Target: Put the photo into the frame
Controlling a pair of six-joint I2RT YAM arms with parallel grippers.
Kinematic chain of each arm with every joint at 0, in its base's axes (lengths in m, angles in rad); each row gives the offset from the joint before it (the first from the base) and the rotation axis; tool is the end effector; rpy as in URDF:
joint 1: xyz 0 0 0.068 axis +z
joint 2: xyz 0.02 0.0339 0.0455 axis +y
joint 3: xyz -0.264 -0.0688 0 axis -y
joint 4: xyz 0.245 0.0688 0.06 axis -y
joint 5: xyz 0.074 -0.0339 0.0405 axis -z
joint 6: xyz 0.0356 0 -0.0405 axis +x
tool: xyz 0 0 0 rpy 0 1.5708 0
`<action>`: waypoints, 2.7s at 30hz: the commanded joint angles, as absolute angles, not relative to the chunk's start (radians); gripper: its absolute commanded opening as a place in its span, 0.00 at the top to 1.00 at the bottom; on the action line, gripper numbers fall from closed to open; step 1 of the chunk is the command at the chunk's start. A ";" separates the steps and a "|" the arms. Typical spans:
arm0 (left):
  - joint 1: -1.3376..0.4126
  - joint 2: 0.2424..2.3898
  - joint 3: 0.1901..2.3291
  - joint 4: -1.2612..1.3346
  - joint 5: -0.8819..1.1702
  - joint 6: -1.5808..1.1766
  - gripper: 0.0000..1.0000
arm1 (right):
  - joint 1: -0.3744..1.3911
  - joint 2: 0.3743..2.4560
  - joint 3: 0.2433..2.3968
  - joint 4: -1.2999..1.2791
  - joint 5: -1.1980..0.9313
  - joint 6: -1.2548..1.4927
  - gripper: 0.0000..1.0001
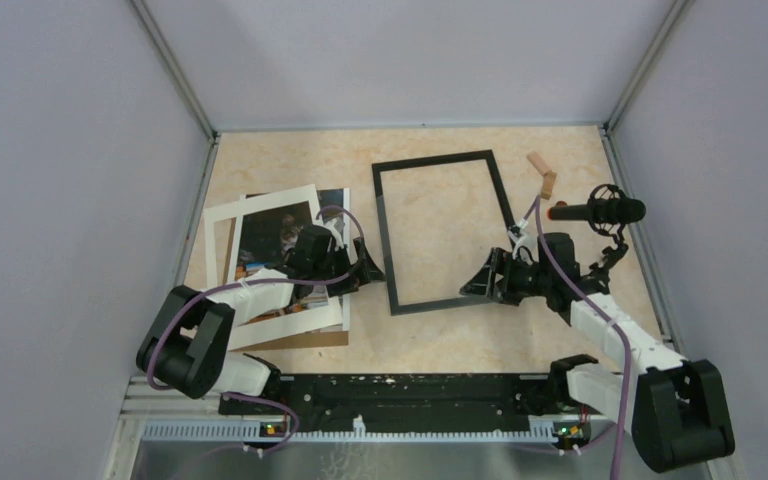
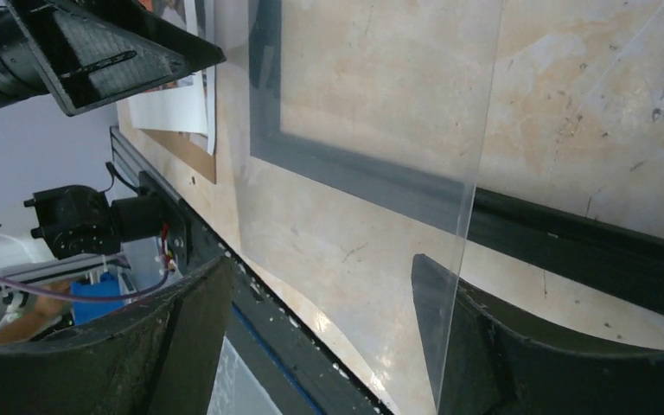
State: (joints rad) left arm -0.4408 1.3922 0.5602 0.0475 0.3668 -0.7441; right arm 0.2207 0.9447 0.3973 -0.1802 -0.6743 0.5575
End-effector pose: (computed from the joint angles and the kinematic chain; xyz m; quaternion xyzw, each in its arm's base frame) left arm 0.2282 -0.1218 0.1568 -0.0681 0.9083 -0.3501 0.2184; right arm 0.1725 0.0615 0.1834 0.0109 0.8716 0.4258 0.2428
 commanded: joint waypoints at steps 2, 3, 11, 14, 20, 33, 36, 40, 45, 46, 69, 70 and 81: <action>-0.434 1.386 0.524 0.056 0.327 -0.698 0.02 | 0.227 1.129 0.527 -0.158 -0.784 0.496 0.25; -0.434 1.388 0.523 0.060 0.327 -0.697 0.02 | 0.227 1.173 0.556 -0.157 -0.796 0.494 0.25; -0.413 1.424 0.494 0.099 0.344 -0.681 0.02 | 0.218 1.475 0.808 -0.272 -0.817 0.390 0.26; -0.402 1.412 0.487 0.101 0.348 -0.670 0.02 | 0.218 1.599 0.919 -0.284 -0.855 0.375 0.29; -0.399 1.370 0.491 0.089 0.353 -0.652 0.02 | 0.218 1.778 1.084 -0.229 -0.934 0.337 0.36; -0.399 1.253 0.611 -0.019 0.386 -0.601 0.02 | 0.230 1.914 1.166 -0.135 -1.018 0.353 0.75; -0.399 1.205 0.682 -0.089 0.356 -0.576 0.02 | 0.203 1.870 1.161 -0.131 -0.953 0.358 1.00; -0.396 1.152 0.762 -0.130 0.303 -0.563 0.02 | 0.177 1.778 1.152 -0.121 -0.801 0.351 1.00; -0.393 1.162 0.832 -0.138 0.282 -0.545 0.02 | 0.175 1.789 1.156 -0.021 -0.757 0.420 1.00; -0.392 1.170 0.849 -0.144 0.284 -0.538 0.02 | 0.175 1.790 1.157 -0.011 -0.742 0.431 1.00; -0.388 1.253 1.082 -0.127 0.213 -0.261 0.02 | 0.045 1.753 1.126 0.033 -0.742 0.430 1.00; -0.388 1.247 1.071 -0.124 0.204 -0.246 0.02 | 0.044 1.751 1.124 0.035 -0.739 0.430 1.00; -0.385 1.244 1.015 -0.096 0.174 -0.214 0.02 | 0.004 1.736 1.105 0.002 -0.730 0.407 1.00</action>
State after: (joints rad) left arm -0.3920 1.2606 1.0218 -0.1646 0.1703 -0.2344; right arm 0.0364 1.7924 1.1187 -0.0254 -0.7139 0.4374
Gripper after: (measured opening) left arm 0.984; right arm 0.004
